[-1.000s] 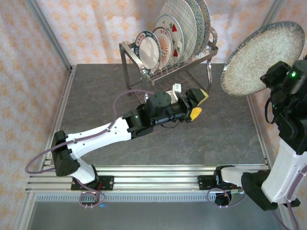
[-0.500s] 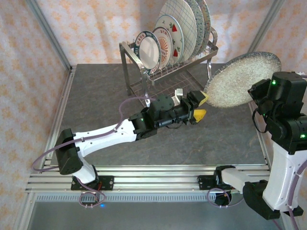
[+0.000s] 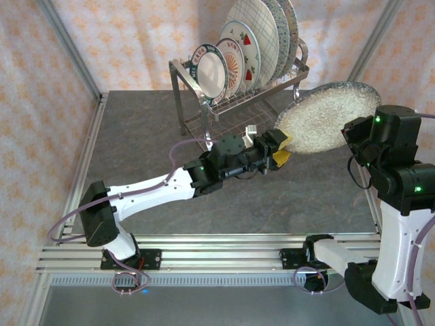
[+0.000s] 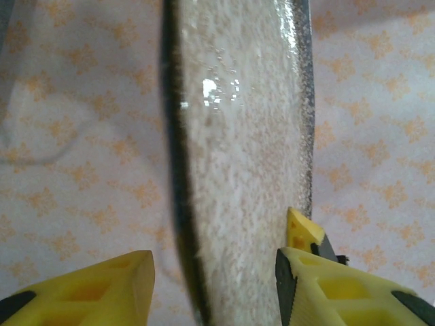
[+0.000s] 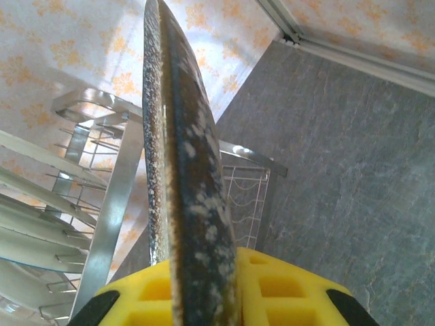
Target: Unload the plates from the dish rack
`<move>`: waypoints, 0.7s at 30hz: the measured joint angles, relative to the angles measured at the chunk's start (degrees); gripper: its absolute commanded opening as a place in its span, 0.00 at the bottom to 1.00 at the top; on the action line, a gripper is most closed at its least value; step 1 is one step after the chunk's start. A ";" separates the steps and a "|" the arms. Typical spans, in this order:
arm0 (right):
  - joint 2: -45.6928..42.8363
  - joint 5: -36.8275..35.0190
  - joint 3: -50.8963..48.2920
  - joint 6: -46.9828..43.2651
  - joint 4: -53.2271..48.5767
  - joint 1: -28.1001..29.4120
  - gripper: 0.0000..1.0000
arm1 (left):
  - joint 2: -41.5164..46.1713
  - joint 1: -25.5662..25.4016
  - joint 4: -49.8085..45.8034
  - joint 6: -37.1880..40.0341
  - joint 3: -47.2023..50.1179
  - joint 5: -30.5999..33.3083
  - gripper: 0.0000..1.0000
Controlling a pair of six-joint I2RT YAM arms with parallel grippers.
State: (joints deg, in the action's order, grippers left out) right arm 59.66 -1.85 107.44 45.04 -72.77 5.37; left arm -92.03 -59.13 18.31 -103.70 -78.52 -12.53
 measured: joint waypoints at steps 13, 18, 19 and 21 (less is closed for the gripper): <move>-1.77 2.32 -5.29 3.10 2.51 0.00 0.00 | 0.04 0.79 1.18 -0.61 2.38 0.26 0.28; -2.12 2.75 -6.58 3.48 2.60 0.00 0.00 | 0.17 0.81 2.16 -0.87 3.45 0.85 0.28; -2.34 2.91 -7.10 3.69 2.89 0.00 0.00 | 0.20 0.81 2.29 -0.90 3.65 0.90 0.29; -2.82 3.30 -8.33 4.42 3.30 0.00 0.00 | 0.20 1.03 2.34 -0.90 3.93 0.98 0.31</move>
State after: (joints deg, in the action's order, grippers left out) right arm 56.84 1.45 99.11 49.45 -69.47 5.37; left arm -91.83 -58.11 20.64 -104.60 -74.59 -11.55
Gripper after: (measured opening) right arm 0.142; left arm 0.295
